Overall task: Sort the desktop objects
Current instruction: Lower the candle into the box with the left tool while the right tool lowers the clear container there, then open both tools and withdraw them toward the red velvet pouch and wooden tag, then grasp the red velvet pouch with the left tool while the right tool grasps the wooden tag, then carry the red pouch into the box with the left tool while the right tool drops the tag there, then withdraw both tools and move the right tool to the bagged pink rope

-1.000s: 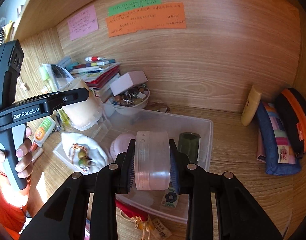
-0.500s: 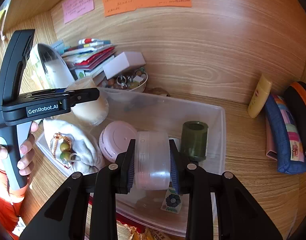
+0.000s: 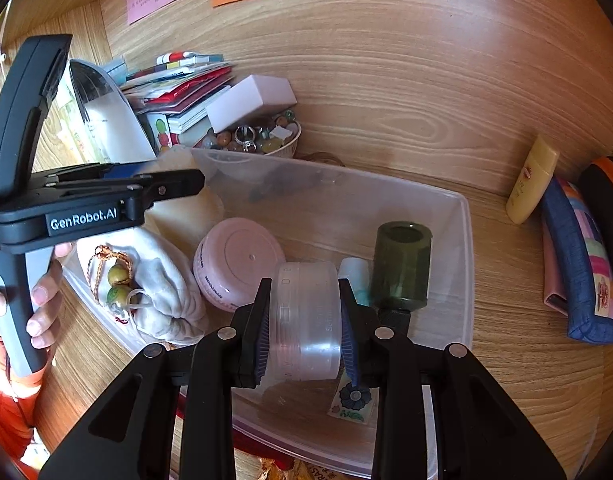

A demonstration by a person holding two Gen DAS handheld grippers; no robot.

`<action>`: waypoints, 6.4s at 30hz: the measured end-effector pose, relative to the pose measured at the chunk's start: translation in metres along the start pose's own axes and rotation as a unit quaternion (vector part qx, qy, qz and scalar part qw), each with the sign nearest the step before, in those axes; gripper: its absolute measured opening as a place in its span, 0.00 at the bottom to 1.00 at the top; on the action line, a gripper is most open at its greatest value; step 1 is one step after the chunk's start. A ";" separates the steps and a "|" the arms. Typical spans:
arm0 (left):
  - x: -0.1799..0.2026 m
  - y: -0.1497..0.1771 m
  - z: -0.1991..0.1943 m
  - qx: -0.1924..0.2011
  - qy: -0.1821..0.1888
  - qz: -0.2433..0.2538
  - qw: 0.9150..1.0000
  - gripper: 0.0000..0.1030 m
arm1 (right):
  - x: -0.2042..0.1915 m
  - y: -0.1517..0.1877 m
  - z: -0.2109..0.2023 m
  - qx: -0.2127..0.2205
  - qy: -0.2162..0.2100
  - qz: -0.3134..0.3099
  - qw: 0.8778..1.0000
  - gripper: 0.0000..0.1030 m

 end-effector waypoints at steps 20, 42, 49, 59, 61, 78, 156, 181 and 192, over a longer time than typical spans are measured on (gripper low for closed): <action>0.021 -0.009 -0.035 0.050 -0.032 0.042 0.997 0.62 | -0.006 -0.005 -0.016 0.030 0.019 -0.014 0.999 0.55; 0.068 0.023 -0.089 0.070 -0.020 0.076 0.994 0.90 | 0.016 0.017 -0.083 0.070 0.050 0.005 0.996 0.70; 0.090 0.049 -0.084 0.041 0.000 0.089 0.995 0.90 | 0.030 0.044 -0.086 0.055 0.076 -0.009 0.996 0.70; 0.128 0.093 -0.066 -0.019 0.040 0.116 0.992 0.90 | 0.048 0.078 -0.076 0.018 0.089 -0.018 0.996 0.70; 0.136 0.100 -0.061 -0.030 0.050 0.123 0.991 0.90 | 0.051 0.083 -0.075 0.013 0.090 -0.018 0.996 0.70; 0.160 0.113 -0.015 -0.103 0.108 0.115 0.982 0.93 | 0.051 0.098 -0.056 -0.026 0.063 -0.027 0.997 0.70; 0.114 0.001 -0.010 0.015 0.098 0.082 0.992 0.10 | 0.039 0.010 -0.067 0.046 -0.006 0.033 0.998 0.22; 0.112 0.000 -0.050 0.063 0.041 0.104 0.992 0.77 | 0.018 0.018 -0.077 0.049 -0.008 0.003 0.999 0.59; 0.081 0.024 -0.088 0.066 0.010 0.081 0.994 0.90 | 0.010 0.041 -0.089 0.028 -0.014 -0.001 1.000 0.71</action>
Point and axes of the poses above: each gripper's, at about its wrist camera, not at the fingertips, and z roughly the way its jaws point, x to its right, y to its underside, the point moved 6 cm from there along z, roughly the way its jaws point, and after that the axes turned 12 degrees about z, right-handed, at the moved point
